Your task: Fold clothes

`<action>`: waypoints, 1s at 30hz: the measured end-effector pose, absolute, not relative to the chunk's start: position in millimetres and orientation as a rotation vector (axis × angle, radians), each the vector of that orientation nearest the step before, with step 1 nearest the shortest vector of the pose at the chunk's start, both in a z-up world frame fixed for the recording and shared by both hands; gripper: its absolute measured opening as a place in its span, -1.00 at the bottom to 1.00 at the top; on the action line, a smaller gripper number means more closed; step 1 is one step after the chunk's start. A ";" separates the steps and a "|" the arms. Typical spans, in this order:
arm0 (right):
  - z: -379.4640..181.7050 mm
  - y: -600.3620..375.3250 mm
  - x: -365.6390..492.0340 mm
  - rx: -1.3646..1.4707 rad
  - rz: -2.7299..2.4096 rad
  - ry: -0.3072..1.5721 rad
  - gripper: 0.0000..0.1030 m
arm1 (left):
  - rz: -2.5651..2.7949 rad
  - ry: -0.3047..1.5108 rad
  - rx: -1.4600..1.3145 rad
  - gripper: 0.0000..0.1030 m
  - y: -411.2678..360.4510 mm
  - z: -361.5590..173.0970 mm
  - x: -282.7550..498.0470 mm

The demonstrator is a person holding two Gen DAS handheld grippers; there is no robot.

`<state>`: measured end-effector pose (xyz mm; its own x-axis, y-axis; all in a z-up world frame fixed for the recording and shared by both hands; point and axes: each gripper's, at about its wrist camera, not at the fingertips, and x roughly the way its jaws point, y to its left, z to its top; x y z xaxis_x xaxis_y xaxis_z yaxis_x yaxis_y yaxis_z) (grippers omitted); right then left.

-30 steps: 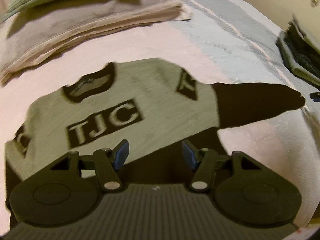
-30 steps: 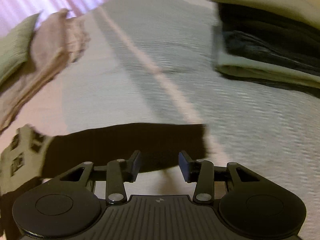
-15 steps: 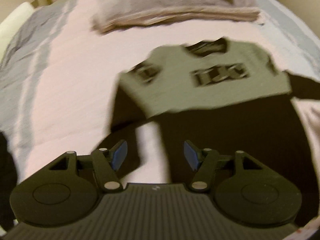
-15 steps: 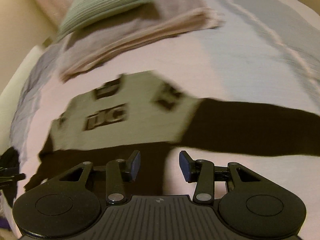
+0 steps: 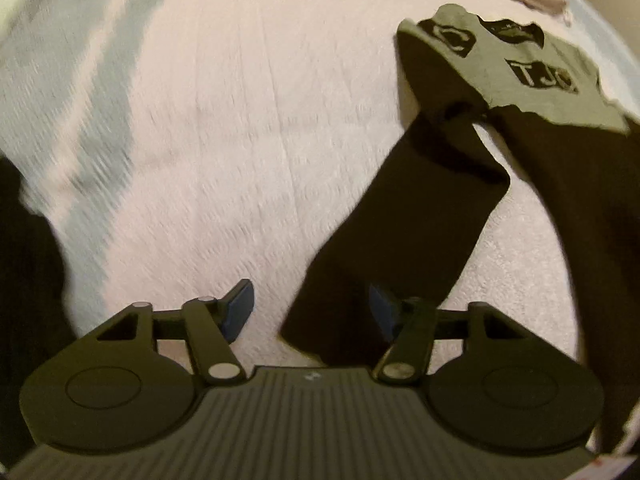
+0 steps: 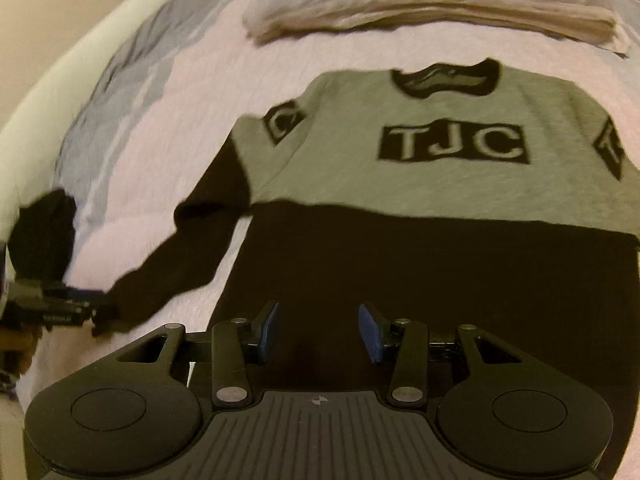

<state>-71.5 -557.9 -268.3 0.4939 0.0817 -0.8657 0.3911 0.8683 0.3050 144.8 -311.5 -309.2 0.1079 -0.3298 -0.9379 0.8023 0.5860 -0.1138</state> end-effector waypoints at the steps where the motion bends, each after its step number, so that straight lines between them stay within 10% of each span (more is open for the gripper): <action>1: -270.4 -553.5 -68.7 0.504 -0.205 1.060 -0.21 | -0.900 1.229 0.456 -0.08 -309.9 -316.4 149.1; 3: -270.7 -547.9 -66.4 0.496 -0.222 1.071 -0.21 | -0.943 1.245 0.437 -0.82 -309.7 -320.8 150.1; 4: -269.3 -546.3 -65.3 0.487 -0.228 1.072 -0.21 | -0.949 1.249 0.442 -0.87 -309.2 -319.4 149.5; 12: -257.5 -551.7 -78.7 0.482 -0.288 1.074 -0.21 | -0.748 1.046 0.374 -0.91 -243.3 -238.5 199.6; 30: -262.3 -541.4 62.3 0.139 0.054 1.011 -0.20 | -0.638 1.134 0.431 -0.83 -216.9 -260.8 235.1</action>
<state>62.3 -541.4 -262.3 0.5302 0.1092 -0.8408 0.0194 0.9898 0.1408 235.1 -216.9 -260.8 0.2778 -0.2478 -0.9281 0.6643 0.7475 -0.0007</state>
